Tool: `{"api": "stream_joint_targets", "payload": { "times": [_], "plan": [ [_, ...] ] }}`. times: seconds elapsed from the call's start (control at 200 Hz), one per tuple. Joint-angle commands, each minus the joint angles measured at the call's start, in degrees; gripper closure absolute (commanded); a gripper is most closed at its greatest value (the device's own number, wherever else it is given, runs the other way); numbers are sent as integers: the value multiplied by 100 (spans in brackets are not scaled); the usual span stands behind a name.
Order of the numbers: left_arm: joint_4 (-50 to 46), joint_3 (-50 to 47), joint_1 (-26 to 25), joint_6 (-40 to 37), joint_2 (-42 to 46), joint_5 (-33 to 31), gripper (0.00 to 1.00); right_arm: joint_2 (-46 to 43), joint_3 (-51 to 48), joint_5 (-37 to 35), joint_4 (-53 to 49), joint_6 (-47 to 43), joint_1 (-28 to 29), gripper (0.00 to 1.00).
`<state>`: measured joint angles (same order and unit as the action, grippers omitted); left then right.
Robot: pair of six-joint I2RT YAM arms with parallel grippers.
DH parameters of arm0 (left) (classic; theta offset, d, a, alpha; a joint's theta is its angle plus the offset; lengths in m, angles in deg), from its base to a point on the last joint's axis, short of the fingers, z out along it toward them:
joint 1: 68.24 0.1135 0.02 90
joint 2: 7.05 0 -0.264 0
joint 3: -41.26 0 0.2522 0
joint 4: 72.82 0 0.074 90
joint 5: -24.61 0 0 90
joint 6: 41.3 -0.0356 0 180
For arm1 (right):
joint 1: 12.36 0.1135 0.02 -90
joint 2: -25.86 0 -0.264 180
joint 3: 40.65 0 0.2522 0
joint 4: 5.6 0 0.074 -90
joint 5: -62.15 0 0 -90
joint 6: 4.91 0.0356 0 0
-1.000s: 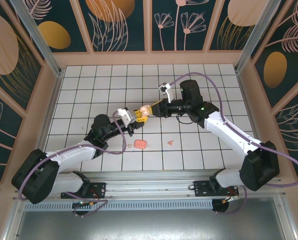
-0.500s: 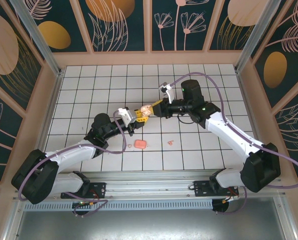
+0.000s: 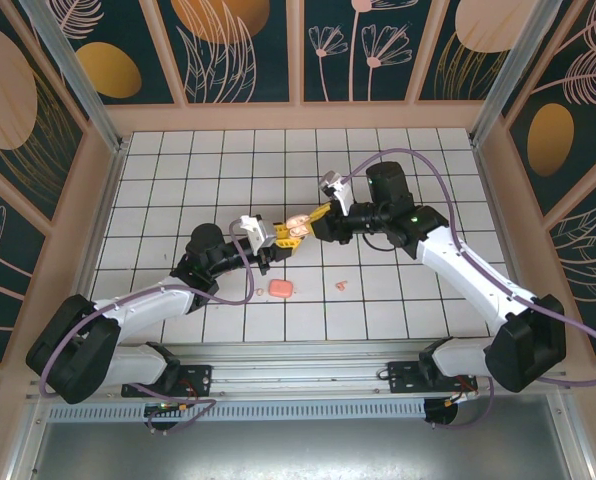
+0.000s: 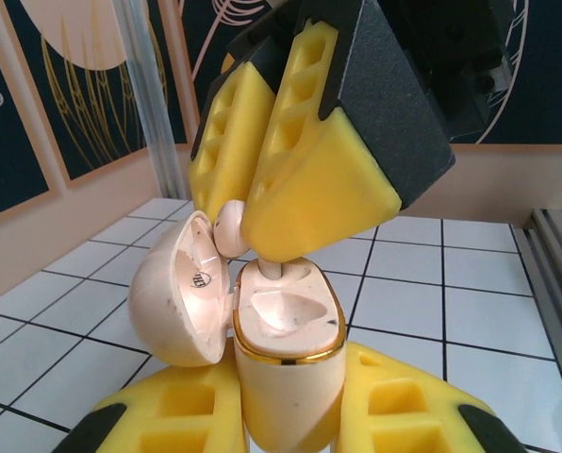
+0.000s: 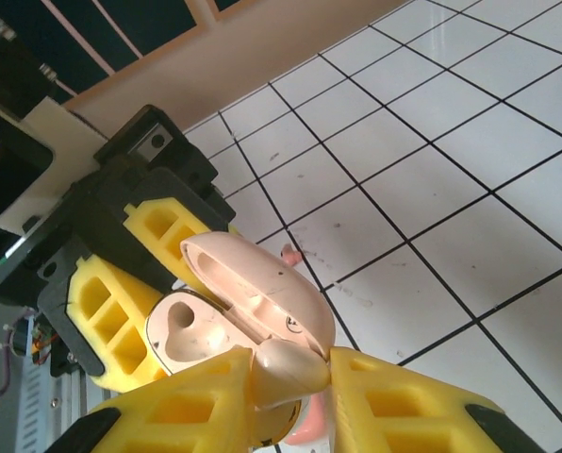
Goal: Insert the wireless bluetooth earbuds into the charging case
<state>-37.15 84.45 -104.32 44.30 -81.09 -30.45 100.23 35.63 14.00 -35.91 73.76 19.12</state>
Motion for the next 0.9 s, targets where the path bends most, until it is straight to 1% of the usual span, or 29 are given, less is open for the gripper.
{"api": "stream_joint_targets", "payload": {
  "times": [0.0, 0.115, 0.48, 0.766, 0.896],
  "plan": [
    [191, 228, -23, 175, -57, 244, 95, -115, 207, 242, -332, -590, 121, 74],
    [240, 227, -22, 210, -67, 260, 95, -144, 225, 168, -343, -625, 173, 73],
    [138, 239, -23, 128, -40, 137, 95, -368, 216, 174, -35, -209, 166, 65],
    [38, 204, -18, 28, 24, -59, 95, -326, 200, 338, 174, 57, 166, 55],
    [32, 195, -23, 10, 20, -144, 95, -369, 217, 165, 209, 161, 163, 50]
  ]
}}
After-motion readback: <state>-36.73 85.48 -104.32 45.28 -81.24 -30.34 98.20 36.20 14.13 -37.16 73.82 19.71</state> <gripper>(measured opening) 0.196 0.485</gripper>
